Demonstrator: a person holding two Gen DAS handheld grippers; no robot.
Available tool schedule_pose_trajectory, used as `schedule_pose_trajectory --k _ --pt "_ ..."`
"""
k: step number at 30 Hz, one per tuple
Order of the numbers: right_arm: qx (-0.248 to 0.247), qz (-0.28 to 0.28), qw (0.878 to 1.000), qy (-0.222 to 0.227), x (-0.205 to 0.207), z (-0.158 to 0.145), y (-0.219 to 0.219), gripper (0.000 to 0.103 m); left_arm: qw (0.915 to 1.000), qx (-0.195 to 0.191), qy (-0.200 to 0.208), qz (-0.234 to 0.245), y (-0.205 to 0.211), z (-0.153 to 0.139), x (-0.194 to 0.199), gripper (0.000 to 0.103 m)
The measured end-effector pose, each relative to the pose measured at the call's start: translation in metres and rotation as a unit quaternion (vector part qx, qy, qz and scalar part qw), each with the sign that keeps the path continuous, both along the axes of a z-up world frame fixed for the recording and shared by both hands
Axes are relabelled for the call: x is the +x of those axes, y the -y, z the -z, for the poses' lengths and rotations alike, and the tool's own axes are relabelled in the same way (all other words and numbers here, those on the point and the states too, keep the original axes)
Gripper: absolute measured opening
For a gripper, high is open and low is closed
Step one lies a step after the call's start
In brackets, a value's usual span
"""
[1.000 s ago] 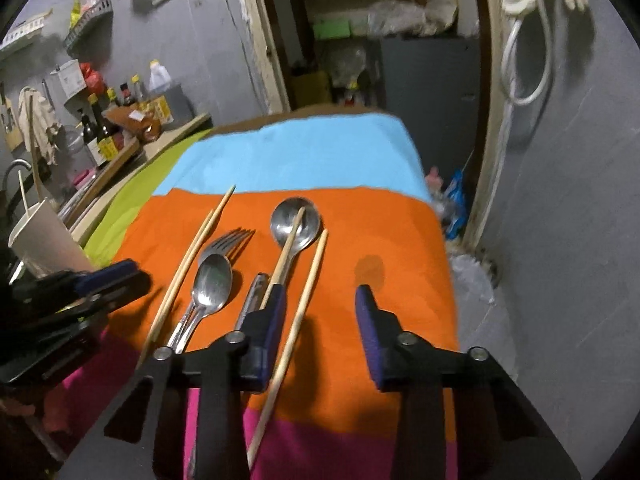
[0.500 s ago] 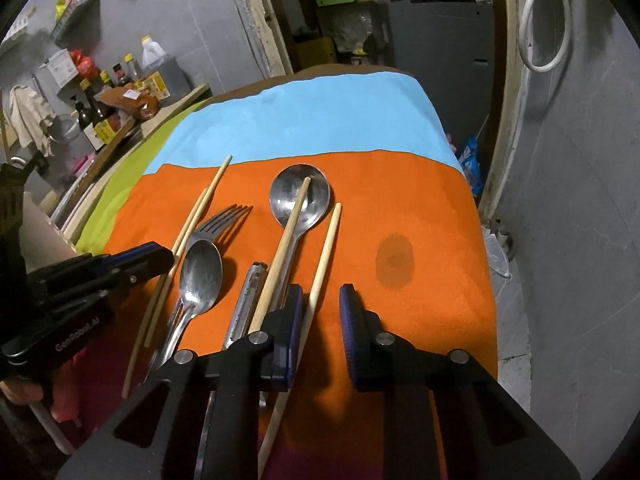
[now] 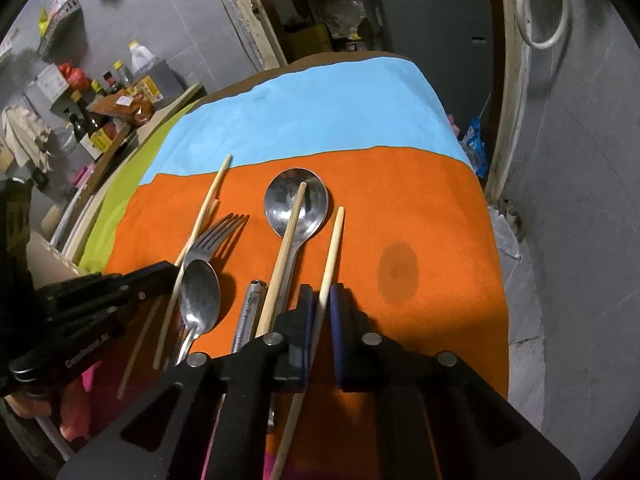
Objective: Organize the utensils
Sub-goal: 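Close the left tool on a chopstick while the right tool grasps another chopstick, then lift both held chopsticks and carry them over the white caddy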
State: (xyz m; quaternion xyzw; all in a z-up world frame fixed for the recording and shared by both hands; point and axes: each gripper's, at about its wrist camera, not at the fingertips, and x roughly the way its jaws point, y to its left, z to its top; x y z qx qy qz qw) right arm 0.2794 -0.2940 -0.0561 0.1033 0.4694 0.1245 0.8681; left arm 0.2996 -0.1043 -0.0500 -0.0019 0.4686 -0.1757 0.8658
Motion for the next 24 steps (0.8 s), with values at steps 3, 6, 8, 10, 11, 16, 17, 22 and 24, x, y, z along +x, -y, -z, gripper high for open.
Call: schedule_pose_trajectory --k 3,6,8,10,11,16,17,22,24 --pt "0.03 0.012 0.999 -0.009 -0.003 0.001 0.007 0.004 0.9999 -0.012 0.005 -0.004 -0.002 -0.005 -0.006 0.003" --pt "0.05 0.022 0.999 -0.005 -0.009 -0.002 0.011 0.004 0.9996 -0.022 0.01 -0.011 -0.007 -0.012 -0.014 0.003" --pt "0.062 0.025 0.998 0.003 -0.015 -0.007 0.014 0.004 0.9993 -0.031 0.015 -0.016 -0.011 -0.018 -0.022 0.003" --pt "0.069 0.029 0.997 0.023 -0.025 -0.015 0.015 0.004 0.9985 -0.043 0.03 -0.018 -0.014 -0.026 -0.034 0.003" --pt "0.067 0.031 0.997 0.035 -0.03 -0.019 0.015 0.004 0.9976 -0.048 0.046 -0.019 -0.016 -0.031 -0.041 0.003" --pt "0.055 0.033 0.991 0.119 -0.057 -0.047 0.002 0.004 0.986 -0.073 0.149 -0.014 -0.025 -0.061 -0.077 0.003" --pt "0.052 0.033 0.989 0.136 -0.062 -0.052 -0.001 0.003 0.983 -0.085 0.162 -0.016 -0.028 -0.066 -0.082 0.003" --pt "0.032 0.019 0.984 0.172 -0.07 -0.068 -0.015 0.004 0.9791 -0.098 0.176 -0.027 -0.039 -0.08 -0.087 0.003" --pt "0.023 0.015 0.989 0.149 -0.063 -0.062 -0.016 0.005 0.9803 -0.103 0.166 -0.032 -0.042 -0.079 -0.088 0.003"
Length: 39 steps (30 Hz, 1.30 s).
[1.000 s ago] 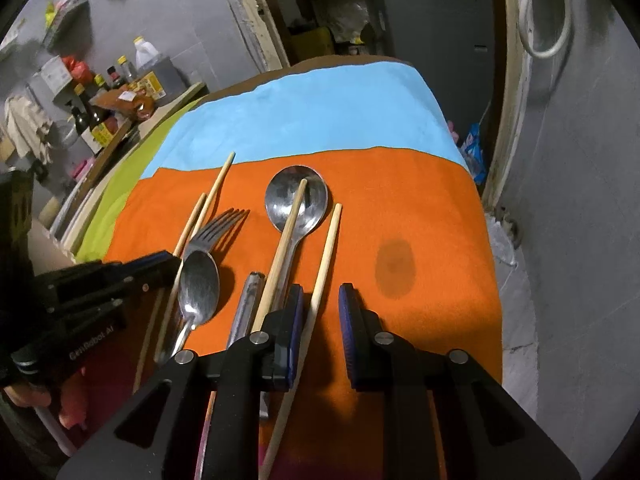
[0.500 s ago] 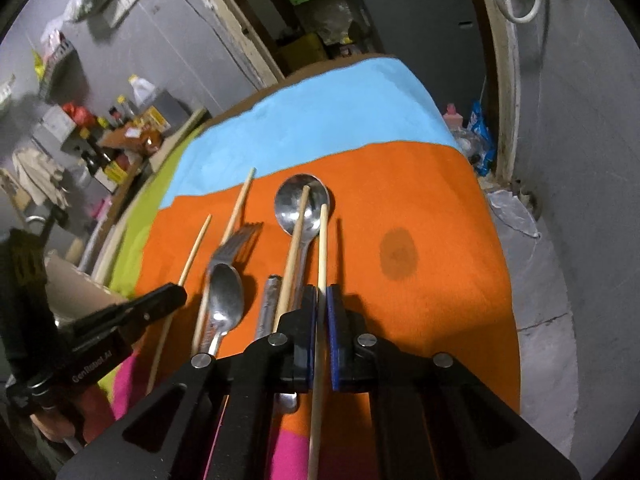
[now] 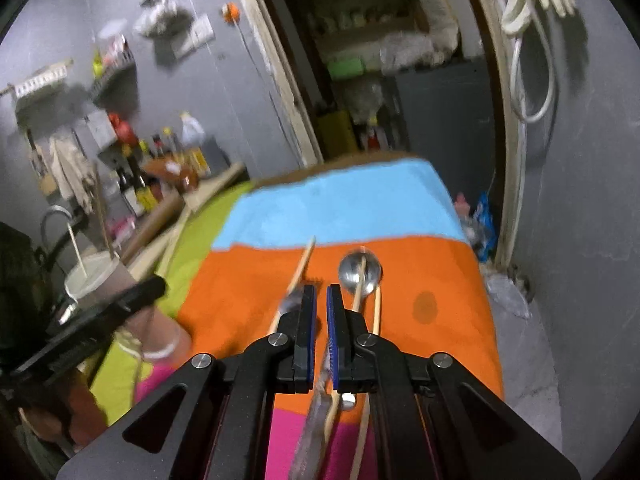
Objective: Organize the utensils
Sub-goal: 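Lift both held chopsticks and carry them over the white caddy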
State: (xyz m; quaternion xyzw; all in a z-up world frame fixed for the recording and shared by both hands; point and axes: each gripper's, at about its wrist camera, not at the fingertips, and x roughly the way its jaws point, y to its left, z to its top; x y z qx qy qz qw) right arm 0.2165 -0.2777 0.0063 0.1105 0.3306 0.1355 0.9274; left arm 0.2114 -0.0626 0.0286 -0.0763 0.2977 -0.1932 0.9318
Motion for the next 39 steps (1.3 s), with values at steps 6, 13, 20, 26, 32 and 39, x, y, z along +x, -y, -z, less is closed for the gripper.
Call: schedule_pose_trajectory --k 6,13,20,26,32,39 --pt "-0.042 0.009 0.994 -0.103 0.028 0.038 0.006 0.025 0.9995 -0.004 -0.031 0.004 -0.001 0.014 -0.006 0.003" --pt "-0.06 -0.002 0.989 -0.138 0.037 0.058 0.008 0.025 0.9992 -0.016 -0.035 0.013 -0.005 0.019 -0.006 0.003" --pt "-0.09 -0.021 0.987 -0.135 0.043 0.06 -0.001 0.006 0.9988 -0.025 -0.037 0.018 -0.009 0.02 -0.006 0.003" --pt "-0.05 -0.019 0.988 -0.143 0.041 0.058 0.012 0.003 0.9986 -0.032 -0.035 0.021 -0.013 0.019 -0.008 0.003" --pt "0.0 -0.006 0.995 -0.103 0.02 0.043 0.017 0.003 0.999 -0.031 -0.023 0.025 -0.011 0.016 -0.013 0.003" --pt "0.031 0.005 0.999 0.031 -0.019 -0.002 0.004 0.003 0.9974 -0.054 0.036 0.032 -0.017 -0.004 -0.027 0.003"
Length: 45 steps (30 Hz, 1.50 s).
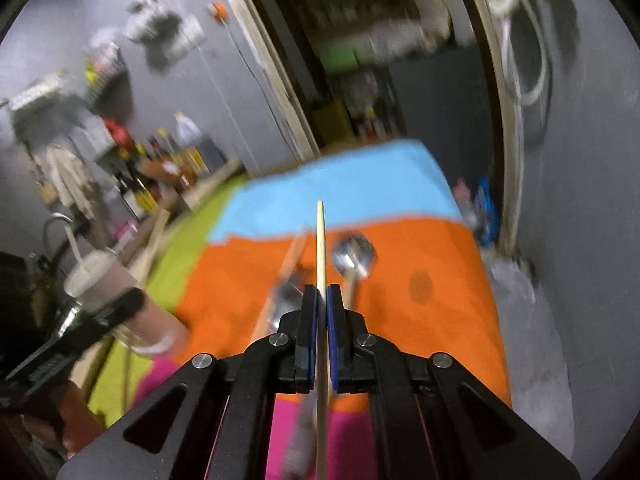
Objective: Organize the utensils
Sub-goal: 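Lift both held chopsticks and carry them over the white caddy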
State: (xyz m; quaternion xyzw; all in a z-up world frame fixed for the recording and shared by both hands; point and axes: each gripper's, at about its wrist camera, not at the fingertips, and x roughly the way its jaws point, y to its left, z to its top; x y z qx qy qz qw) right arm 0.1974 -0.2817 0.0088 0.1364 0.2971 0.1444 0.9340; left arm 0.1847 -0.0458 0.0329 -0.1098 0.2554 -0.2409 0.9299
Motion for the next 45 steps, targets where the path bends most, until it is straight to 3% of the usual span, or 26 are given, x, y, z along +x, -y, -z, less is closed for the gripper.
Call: schedule_pose_trajectory --k 4,9,15,25,28,34,45 --pt "-0.002 0.001 0.995 0.096 -0.02 -0.031 -0.022 0.003 0.998 -0.016 0.059 -0.015 -0.012 -0.02 -0.012 0.003" --pt "-0.002 0.002 0.977 0.213 -0.037 -0.063 -0.061 0.003 0.9893 -0.027 0.135 -0.048 -0.035 -0.052 -0.023 0.003" --pt "0.035 -0.026 0.958 0.283 -0.031 -0.085 -0.107 0.003 0.9775 -0.04 0.181 -0.101 -0.084 -0.079 -0.015 0.003" --pt "0.124 -0.053 0.936 0.326 0.002 -0.098 -0.167 0.003 0.9579 -0.073 0.2 -0.192 -0.185 -0.08 0.018 0.003" --pt "0.118 -0.051 0.933 0.337 0.002 -0.093 -0.183 0.003 0.9552 -0.087 0.197 -0.203 -0.2 -0.072 0.023 0.003" --pt "0.086 -0.05 0.933 0.346 0.005 -0.077 -0.202 0.003 0.9494 -0.07 0.207 -0.225 -0.2 -0.058 0.028 0.003" --pt "0.028 -0.056 0.943 0.325 0.011 -0.045 -0.213 0.003 0.9507 -0.042 0.197 -0.236 -0.182 -0.029 0.024 0.003"
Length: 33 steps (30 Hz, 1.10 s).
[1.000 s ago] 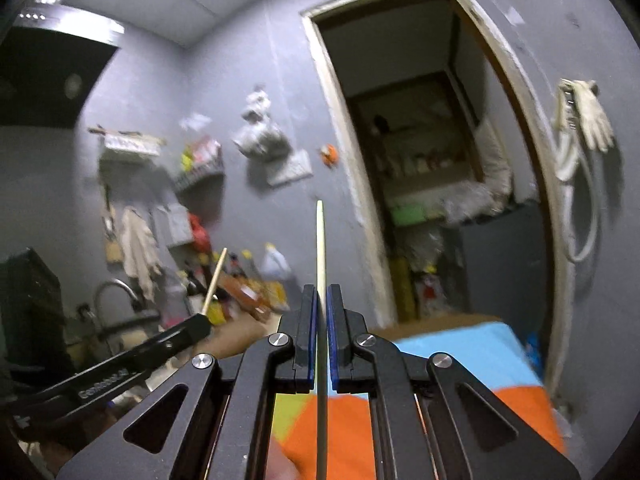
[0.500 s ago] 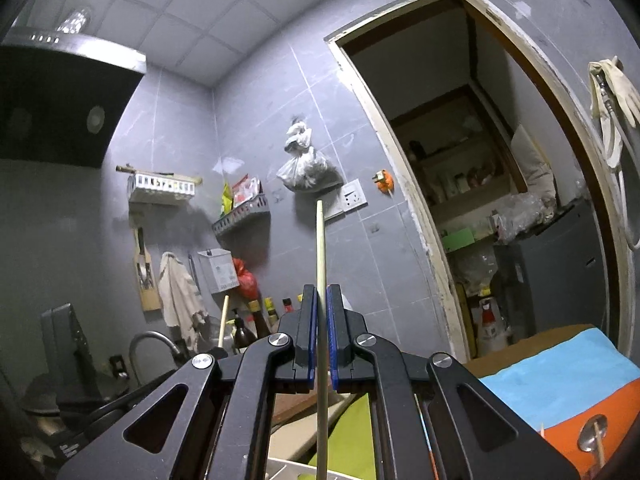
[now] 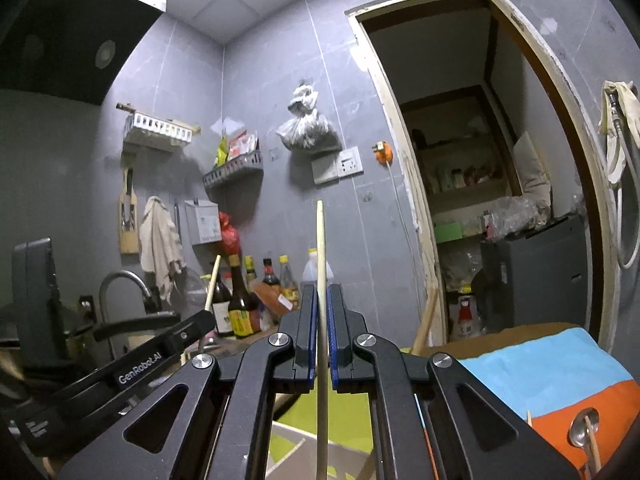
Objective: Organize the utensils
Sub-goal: 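Lift both held chopsticks and carry them over the white caddy, then open both tools to drop the chopsticks into the white caddy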
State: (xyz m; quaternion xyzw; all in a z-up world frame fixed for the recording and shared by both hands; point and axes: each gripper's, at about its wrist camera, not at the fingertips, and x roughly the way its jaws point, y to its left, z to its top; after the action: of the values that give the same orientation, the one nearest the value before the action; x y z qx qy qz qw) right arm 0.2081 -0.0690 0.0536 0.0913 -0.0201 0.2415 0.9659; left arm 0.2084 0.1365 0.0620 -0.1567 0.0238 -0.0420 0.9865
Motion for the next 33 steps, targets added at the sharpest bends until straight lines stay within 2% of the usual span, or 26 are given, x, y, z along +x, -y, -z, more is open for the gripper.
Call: schedule_pose_trajectory --k 11,18,19,21,23,25,27,28,29,31,32,33 --pt "-0.022 -0.004 0.999 -0.029 -0.004 0.014 0.008 0.004 0.999 0.023 -0.039 -0.003 0.007 0.01 -0.014 0.003" --pt "-0.025 -0.004 0.999 -0.043 -0.01 0.016 0.019 0.011 0.9983 0.014 -0.054 0.016 0.005 0.01 -0.026 0.005" --pt "-0.026 -0.004 0.999 -0.041 -0.013 0.014 0.021 0.014 0.9982 0.013 -0.055 0.019 0.005 0.009 -0.028 0.007" --pt "-0.025 -0.007 0.999 -0.04 -0.016 0.013 0.025 0.025 0.9982 0.012 -0.054 0.023 0.006 0.006 -0.032 0.014" --pt "-0.023 -0.007 0.999 -0.036 -0.021 0.009 0.03 0.026 0.9983 0.014 -0.052 0.022 0.008 0.003 -0.036 0.024" --pt "-0.024 -0.005 0.999 -0.034 -0.025 0.006 0.034 0.03 0.9984 0.013 -0.05 0.024 0.008 0.0 -0.04 0.026" --pt "-0.021 -0.004 0.999 -0.031 -0.03 0.004 0.04 0.041 0.9986 0.016 -0.047 0.021 0.011 -0.004 -0.044 0.027" --pt "-0.02 -0.001 0.999 -0.027 -0.032 0.002 0.044 0.046 0.9986 0.018 -0.046 0.017 0.013 -0.006 -0.046 0.033" --pt "-0.019 0.002 1.0 -0.024 -0.034 0.002 0.047 0.052 0.9987 0.02 -0.045 0.014 0.015 -0.008 -0.048 0.043" --pt "-0.019 0.013 1.0 -0.02 -0.038 -0.002 0.057 0.055 0.9991 0.023 -0.036 0.006 0.021 -0.012 -0.054 0.06" --pt "-0.02 0.02 0.999 -0.019 -0.04 -0.004 0.061 0.062 0.9993 0.025 -0.028 0.002 0.024 -0.014 -0.058 0.064" --pt "-0.02 0.026 0.999 -0.018 -0.041 -0.005 0.066 0.074 0.9993 0.029 -0.021 0.0 0.028 -0.016 -0.061 0.066"
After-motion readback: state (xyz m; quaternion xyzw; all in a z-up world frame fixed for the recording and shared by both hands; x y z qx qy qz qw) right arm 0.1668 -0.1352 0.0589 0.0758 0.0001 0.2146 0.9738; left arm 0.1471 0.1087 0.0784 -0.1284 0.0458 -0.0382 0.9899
